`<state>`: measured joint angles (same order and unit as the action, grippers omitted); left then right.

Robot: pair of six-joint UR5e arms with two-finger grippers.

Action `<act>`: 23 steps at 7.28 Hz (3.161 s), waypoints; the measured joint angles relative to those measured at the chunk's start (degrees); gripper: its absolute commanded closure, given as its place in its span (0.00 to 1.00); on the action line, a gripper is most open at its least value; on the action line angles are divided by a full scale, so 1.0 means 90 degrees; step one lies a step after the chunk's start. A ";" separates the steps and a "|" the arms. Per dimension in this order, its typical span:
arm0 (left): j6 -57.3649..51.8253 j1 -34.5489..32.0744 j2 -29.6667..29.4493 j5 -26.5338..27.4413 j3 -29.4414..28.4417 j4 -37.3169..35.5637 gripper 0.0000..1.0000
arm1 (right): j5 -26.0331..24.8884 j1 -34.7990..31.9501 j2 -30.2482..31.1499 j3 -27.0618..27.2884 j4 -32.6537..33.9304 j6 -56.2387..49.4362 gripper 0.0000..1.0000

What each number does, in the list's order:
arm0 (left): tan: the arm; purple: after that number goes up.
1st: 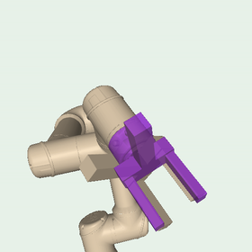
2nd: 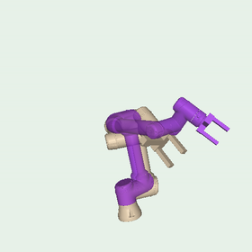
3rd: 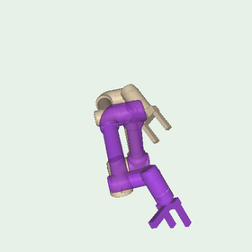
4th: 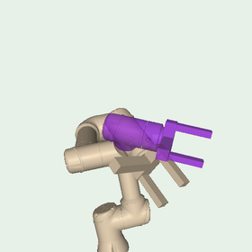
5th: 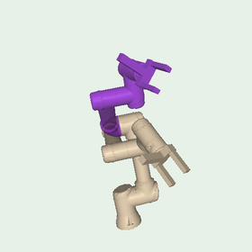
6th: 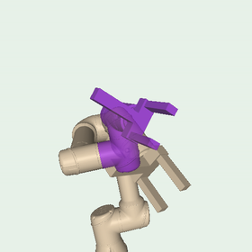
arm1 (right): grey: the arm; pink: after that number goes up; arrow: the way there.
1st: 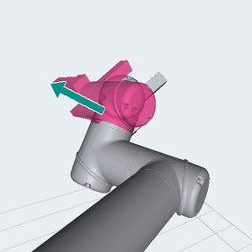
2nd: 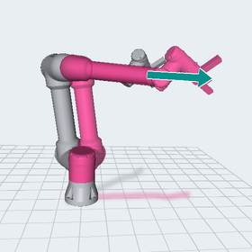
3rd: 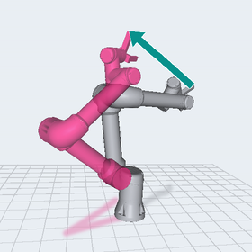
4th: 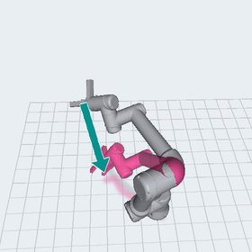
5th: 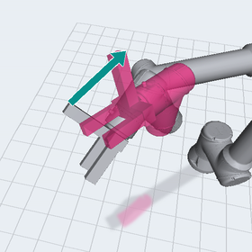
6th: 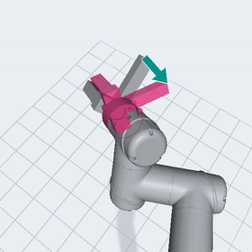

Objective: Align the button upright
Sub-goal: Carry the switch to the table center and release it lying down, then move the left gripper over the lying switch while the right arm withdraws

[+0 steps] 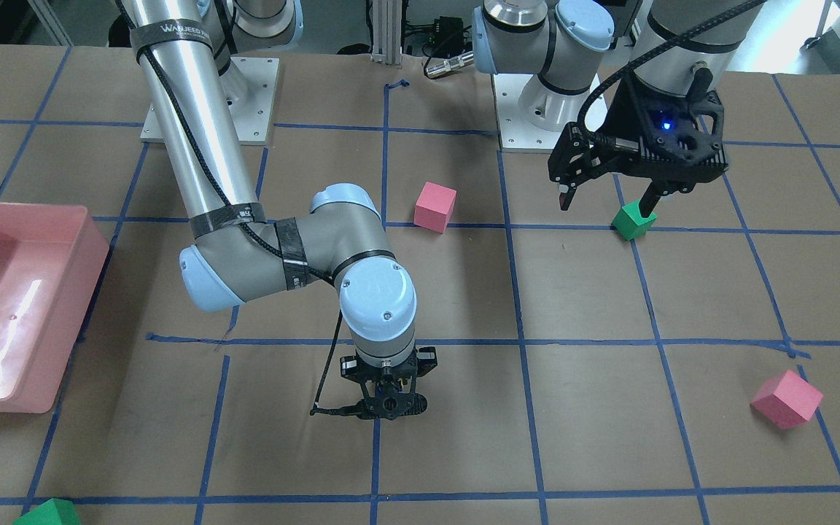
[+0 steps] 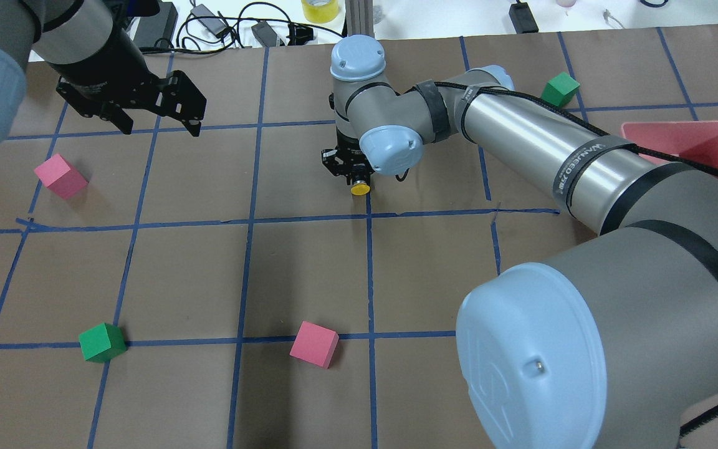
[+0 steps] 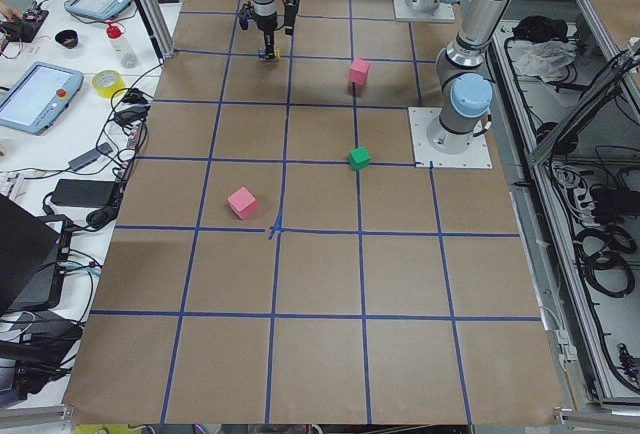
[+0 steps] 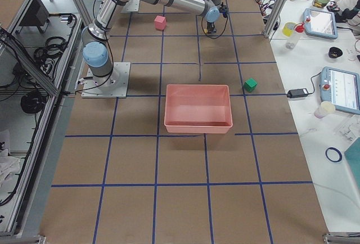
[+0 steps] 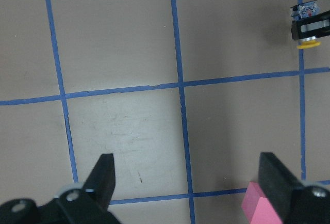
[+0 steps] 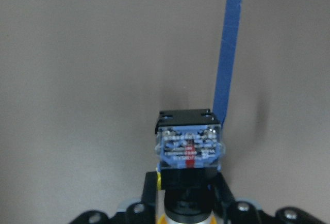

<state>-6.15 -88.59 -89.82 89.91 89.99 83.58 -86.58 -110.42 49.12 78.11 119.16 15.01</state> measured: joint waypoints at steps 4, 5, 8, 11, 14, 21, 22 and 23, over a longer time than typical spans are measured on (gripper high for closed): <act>0.0000 0.0000 0.0000 0.0000 0.0001 0.0000 0.00 | -0.0028 -0.0012 0.0165 0.0018 -0.0039 -0.0370 0.00; 0.0000 0.0000 0.0000 -0.0002 0.0001 0.0000 0.00 | -0.0083 0.0004 0.0422 0.0053 -0.0190 -0.0391 0.00; 0.0088 -0.0008 0.0049 -0.0018 0.0115 -0.0004 0.00 | -0.0378 0.0406 0.1497 0.0297 -0.1074 -0.0612 0.00; 0.0918 -0.0140 0.0234 -0.0002 0.0336 -0.0017 0.00 | -0.0419 0.1565 0.2664 0.0658 -0.1847 -0.1598 0.00; 0.2651 -0.1003 0.0137 0.0588 0.0716 -0.0913 0.00 | -0.0722 0.1818 0.3415 0.0808 -0.2337 -0.2395 0.00; 0.4321 -0.2632 -0.1027 0.1971 0.2734 -0.5976 0.00 | -0.0830 0.1947 0.3769 0.0833 -0.3188 -0.2526 0.00; 0.4321 -0.2752 -0.1249 0.2175 0.2890 -0.6510 0.00 | -0.0830 0.1958 0.3848 0.0833 -0.3400 -0.2498 0.00; 0.4324 -0.2938 -0.1501 0.2386 0.2954 -0.6883 0.00 | -0.0834 0.1961 0.3919 0.0833 -0.3562 -0.2455 0.00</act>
<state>32.76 -115.04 -103.33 111.39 116.58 21.64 -94.08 -92.76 84.39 85.61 87.10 -7.08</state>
